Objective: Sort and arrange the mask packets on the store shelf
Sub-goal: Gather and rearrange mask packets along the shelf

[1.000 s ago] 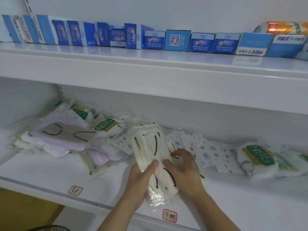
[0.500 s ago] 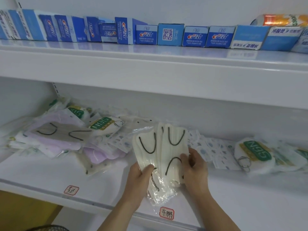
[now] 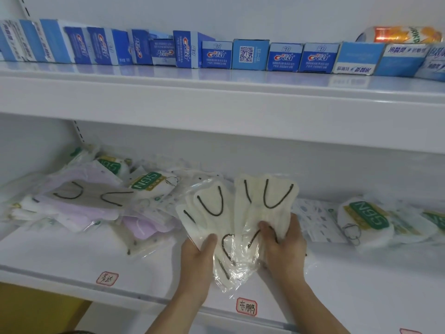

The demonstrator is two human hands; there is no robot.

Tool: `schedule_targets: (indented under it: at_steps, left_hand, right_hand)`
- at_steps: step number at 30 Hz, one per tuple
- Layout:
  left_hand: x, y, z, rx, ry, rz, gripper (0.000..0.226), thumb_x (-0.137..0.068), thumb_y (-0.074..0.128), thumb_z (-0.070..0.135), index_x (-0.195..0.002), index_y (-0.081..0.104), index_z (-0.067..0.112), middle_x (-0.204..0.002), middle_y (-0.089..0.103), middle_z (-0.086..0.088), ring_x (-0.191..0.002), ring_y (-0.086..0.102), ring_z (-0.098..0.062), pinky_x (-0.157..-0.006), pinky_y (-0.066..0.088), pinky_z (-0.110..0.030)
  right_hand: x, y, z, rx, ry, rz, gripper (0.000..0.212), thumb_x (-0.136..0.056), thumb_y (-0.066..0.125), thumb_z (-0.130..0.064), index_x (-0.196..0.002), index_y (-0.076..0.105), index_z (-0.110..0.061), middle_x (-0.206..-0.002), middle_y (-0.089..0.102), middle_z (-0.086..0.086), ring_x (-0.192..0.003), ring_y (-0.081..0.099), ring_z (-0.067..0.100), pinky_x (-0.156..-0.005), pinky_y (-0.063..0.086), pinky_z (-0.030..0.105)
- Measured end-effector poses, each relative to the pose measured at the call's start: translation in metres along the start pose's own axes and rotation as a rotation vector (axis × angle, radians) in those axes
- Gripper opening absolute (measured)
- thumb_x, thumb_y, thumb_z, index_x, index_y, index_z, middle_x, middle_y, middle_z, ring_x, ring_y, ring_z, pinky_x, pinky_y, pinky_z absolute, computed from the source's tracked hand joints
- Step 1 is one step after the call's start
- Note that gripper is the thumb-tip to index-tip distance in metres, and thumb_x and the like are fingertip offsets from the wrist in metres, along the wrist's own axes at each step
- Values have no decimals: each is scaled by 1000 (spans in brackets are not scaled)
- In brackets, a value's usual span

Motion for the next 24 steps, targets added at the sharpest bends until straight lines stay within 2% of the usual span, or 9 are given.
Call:
schedule_targets:
  at_steps: [3,5,7,11,16,19,20,22,24]
  left_hand:
    - [8,1,13,10,79,21,16,-90,72,5,-103,72,15,-91,79,-4,-89,76,-23,-78,59,-40]
    - [15,0,21,15,106,39,16,-89,73,5,-103,72,13,-88,79,-2,-85,76,-19,-70,59,-30]
    - [23,1,28,39,114,51,13,-91,73,8,-101,72,16,-87,79,0,-82,76,-16,-68,59,-28]
    - [39,20,38,-1,157,-26,11,-95,68,11,-98,73,19,-87,79,2,-84,76,-16,-78,58,-40]
    - [75,70,34,-26,223,-206,15,-96,64,7,-100,71,19,-86,79,6,-82,75,-10,-64,56,-20]
    - [99,111,20,-40,217,-302,11,-94,68,8,-99,70,17,-85,78,4,-81,75,-12,-65,57,-21]
    - [111,127,14,-40,206,-356,4,-94,70,13,-96,70,16,-84,78,2,-79,74,-14,-68,58,-25]
    - [136,161,3,-31,171,-430,22,-86,70,32,-87,64,11,-77,70,1,-72,64,-17,-70,55,-31]
    - [163,196,-6,-30,182,-487,14,-85,66,23,-84,59,11,-69,62,6,-65,55,-13,-65,51,-20]
  right_hand:
    - [6,11,-10,10,6,-95,40,-81,81,-20,-111,58,-33,-85,71,-12,-76,68,-1,-63,57,23]
    - [11,18,-13,-67,69,-142,48,-77,86,-19,-117,62,-29,-95,74,-12,-84,71,0,-70,59,23]
    - [17,14,-17,-173,134,-108,41,-76,87,-16,-112,68,-23,-97,77,-9,-88,74,7,-75,62,30]
    - [34,-15,-11,-330,279,58,26,-76,88,-14,-99,75,-17,-90,79,-1,-84,76,19,-78,63,42]
    - [52,-80,-4,-426,347,267,23,-79,84,-8,-100,74,-10,-89,79,6,-84,77,25,-73,62,40]
    - [59,-136,2,-425,350,446,21,-84,81,-12,-103,72,-11,-88,78,5,-81,76,23,-65,60,33]
    - [63,-156,7,-418,352,505,19,-86,80,-15,-103,71,-13,-89,78,4,-82,76,23,-66,59,33]
    - [70,-201,16,-409,363,627,16,-89,77,-18,-104,70,-16,-90,78,1,-85,75,21,-71,60,35]
    - [79,-248,26,-398,368,735,15,-91,74,-18,-105,68,-16,-95,77,3,-91,74,25,-80,61,43]
Point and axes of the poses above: each hand's wrist, its own x-axis away from the middle knuckle, its own y-axis out of the palm, z = x × y, the point moved 6 cm from there along -x, towards the middle knuckle
